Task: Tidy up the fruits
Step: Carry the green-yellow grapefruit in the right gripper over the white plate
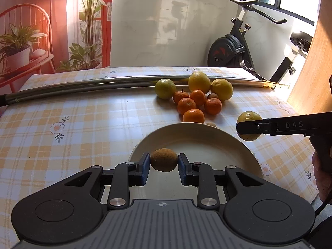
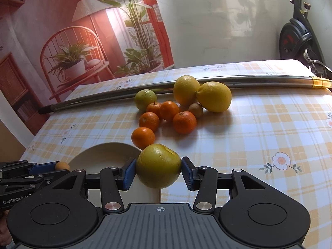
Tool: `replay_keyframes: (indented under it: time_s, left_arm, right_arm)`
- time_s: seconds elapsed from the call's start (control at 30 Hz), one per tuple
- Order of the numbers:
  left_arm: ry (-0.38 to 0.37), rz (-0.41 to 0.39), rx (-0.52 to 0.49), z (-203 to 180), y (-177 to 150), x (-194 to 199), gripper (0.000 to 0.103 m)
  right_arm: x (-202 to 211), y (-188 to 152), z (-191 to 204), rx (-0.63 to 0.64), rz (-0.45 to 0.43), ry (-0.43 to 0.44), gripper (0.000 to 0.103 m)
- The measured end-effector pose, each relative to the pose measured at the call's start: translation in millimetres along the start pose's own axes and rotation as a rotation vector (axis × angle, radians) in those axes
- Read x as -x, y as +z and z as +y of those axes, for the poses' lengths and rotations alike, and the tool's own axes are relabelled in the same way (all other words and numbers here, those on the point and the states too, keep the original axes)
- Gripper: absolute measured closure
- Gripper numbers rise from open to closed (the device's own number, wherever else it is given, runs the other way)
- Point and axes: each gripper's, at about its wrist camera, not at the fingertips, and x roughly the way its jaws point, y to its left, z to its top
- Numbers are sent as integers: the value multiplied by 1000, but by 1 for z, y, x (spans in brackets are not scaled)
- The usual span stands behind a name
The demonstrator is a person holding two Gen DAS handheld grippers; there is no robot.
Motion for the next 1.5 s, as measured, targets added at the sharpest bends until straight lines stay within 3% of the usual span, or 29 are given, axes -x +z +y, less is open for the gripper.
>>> replay_keyframes:
  time_s: [0.53,1.03,1.5]
  left_arm:
    - [7,32,3,-1,-13,5,72]
    - [60,60,-19,-7,-22,-1,72]
    - [63,64,-13,-9,-22,-2,72]
  right_arm:
    - [11,-24,36,111,63,4,59]
    - [1,-30,35,115,107,22,59]
    - [-5,-34,37,117,138,36,60]
